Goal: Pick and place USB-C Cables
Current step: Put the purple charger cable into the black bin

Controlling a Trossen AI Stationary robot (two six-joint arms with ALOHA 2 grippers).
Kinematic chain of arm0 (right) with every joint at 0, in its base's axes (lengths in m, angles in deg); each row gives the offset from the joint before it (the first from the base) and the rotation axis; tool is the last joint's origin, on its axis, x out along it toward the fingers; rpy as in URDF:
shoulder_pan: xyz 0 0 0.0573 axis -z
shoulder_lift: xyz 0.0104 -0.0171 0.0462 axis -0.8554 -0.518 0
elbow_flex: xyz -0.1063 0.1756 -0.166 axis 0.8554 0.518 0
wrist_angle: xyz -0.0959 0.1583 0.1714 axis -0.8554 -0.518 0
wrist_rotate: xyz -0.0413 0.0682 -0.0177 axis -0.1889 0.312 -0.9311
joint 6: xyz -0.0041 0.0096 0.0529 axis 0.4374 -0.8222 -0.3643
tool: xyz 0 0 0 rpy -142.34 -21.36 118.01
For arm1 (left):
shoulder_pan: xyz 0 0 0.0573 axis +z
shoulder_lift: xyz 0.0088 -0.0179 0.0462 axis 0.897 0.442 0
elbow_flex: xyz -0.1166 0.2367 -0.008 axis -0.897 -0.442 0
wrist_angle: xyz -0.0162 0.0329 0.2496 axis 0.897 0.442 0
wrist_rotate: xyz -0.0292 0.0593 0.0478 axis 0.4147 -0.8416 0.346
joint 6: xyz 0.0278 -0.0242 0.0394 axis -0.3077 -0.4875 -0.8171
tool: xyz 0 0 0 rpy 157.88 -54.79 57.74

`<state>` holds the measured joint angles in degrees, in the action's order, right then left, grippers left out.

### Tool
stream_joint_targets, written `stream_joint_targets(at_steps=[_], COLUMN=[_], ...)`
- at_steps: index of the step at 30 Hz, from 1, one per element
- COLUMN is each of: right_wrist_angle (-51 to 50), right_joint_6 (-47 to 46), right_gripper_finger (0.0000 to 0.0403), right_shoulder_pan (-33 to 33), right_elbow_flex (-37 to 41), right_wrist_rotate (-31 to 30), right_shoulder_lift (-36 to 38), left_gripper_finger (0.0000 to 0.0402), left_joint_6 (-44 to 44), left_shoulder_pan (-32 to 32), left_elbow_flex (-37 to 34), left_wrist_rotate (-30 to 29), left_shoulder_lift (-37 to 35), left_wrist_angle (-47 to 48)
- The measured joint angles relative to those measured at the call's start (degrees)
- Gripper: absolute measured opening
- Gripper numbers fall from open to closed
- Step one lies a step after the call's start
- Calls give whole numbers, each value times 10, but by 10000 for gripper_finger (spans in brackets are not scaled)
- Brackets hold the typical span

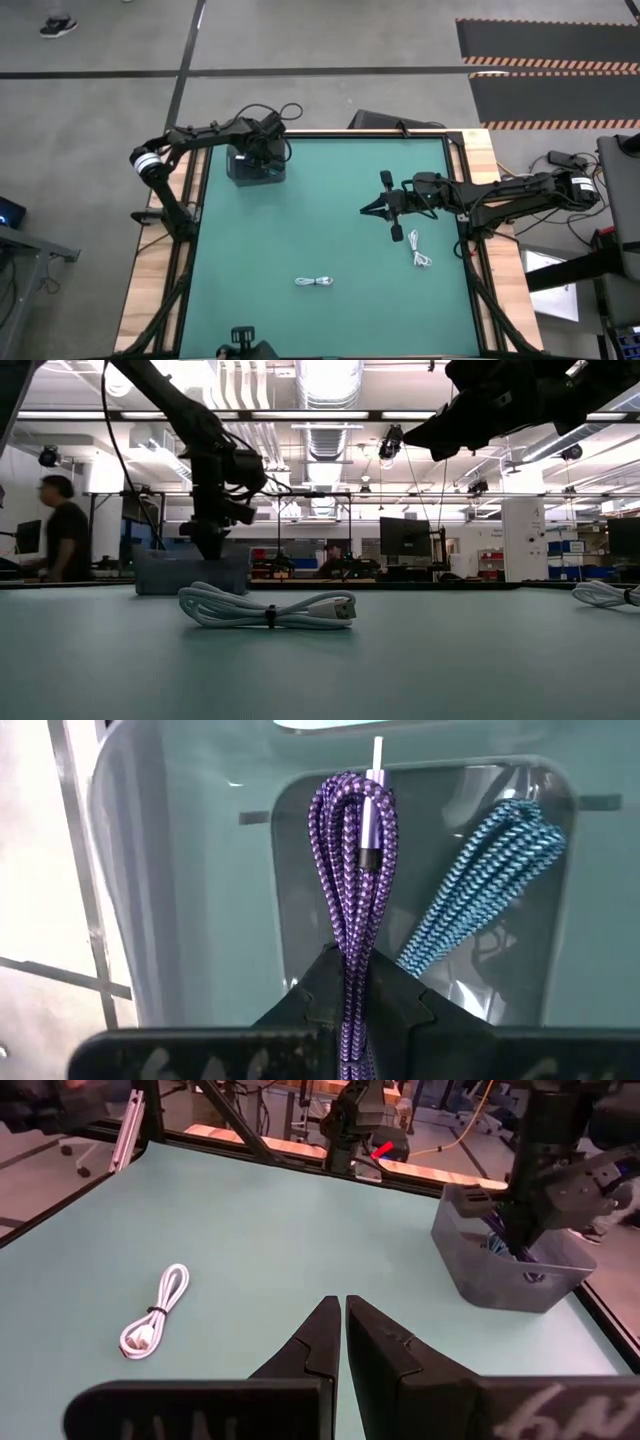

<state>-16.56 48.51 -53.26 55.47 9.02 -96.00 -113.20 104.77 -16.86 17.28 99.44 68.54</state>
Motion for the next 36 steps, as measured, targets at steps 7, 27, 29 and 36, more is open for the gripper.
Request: stream_joint_targets(at_steps=[7,27,29,36], right_wrist_angle=[0,-2,-3,-4], right_joint_6=[0,0,0,0], right_gripper_finger=[13,13,13,13], right_shoulder_pan=[0,0,0,0], right_elbow_flex=[0,0,0,0], right_wrist_rotate=[0,0,0,0], right_shoulder_lift=[0,0,0,0], left_gripper_finger=[8,8,8,22], left_joint_6=[-29,-47,-47,-50], left_shoulder_pan=[10,18,18,18], left_elbow_flex=[0,0,0,0], left_wrist_rotate=[-1,-1,-1,-1], left_shoulder_lift=[0,17,22,25], left_wrist_angle=[-5,-24,-26,-38])
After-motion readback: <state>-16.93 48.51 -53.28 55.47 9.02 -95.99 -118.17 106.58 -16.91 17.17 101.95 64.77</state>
